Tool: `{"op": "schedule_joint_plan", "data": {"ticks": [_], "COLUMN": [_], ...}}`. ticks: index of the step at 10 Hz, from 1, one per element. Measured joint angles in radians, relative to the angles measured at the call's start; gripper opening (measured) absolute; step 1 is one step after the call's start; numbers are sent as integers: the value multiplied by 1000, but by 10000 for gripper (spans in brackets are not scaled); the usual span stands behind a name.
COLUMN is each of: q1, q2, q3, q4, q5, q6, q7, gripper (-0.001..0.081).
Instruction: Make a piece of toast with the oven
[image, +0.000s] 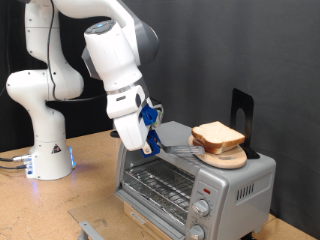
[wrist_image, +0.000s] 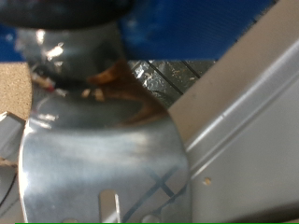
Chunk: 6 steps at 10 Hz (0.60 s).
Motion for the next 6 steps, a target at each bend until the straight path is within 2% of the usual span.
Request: {"op": "schedule_joint_plan", "data": {"ticks": [6], "q1": [0], "q2": [-3], "q3": [7], "q4": [1], "q5": [2], "q6": [-18], "q7": [-9], "gripper": [264]}}
